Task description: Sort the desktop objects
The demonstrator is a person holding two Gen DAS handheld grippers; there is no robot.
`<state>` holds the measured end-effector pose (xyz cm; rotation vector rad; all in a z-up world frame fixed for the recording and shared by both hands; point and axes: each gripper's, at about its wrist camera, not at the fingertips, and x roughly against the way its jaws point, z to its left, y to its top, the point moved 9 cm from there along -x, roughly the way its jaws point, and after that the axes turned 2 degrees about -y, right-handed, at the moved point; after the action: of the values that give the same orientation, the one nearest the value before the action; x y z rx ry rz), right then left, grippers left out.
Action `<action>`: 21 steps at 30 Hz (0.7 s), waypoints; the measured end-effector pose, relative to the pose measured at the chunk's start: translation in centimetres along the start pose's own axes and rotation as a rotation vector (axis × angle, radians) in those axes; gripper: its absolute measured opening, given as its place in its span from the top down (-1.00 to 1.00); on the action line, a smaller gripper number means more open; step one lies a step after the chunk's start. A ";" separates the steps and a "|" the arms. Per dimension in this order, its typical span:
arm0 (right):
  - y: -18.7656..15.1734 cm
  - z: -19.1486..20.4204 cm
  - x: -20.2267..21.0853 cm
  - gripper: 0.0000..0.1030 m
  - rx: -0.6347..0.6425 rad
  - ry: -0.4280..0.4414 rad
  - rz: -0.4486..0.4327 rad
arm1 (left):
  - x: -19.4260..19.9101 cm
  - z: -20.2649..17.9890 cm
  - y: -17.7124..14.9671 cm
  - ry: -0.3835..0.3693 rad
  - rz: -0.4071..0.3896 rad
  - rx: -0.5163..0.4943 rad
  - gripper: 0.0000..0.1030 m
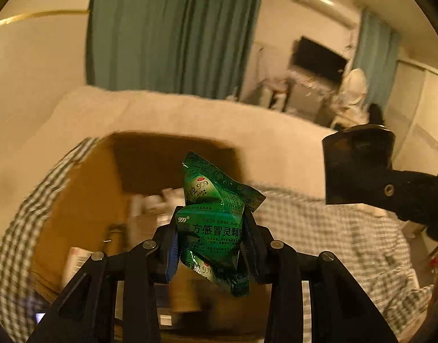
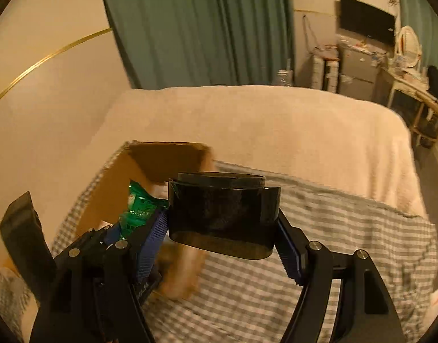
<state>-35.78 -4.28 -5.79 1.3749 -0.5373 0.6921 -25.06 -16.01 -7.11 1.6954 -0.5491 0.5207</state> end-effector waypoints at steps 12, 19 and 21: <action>0.6 6.1 -5.8 -0.78 -0.094 0.041 0.041 | 1.2 8.2 1.6 0.075 -0.020 0.012 -0.73; 1.0 2.0 3.0 -0.98 -0.091 -0.065 -0.064 | 6.1 3.7 2.5 0.033 -0.099 -0.029 -1.00; -0.5 -0.2 5.8 -0.99 -0.104 -0.120 -0.112 | 6.7 2.3 1.6 0.014 -0.092 -0.040 -1.00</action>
<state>-31.44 -3.40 -2.04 1.3436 -0.5782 0.4868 -20.66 -19.06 -2.21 1.6698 -0.4659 0.4521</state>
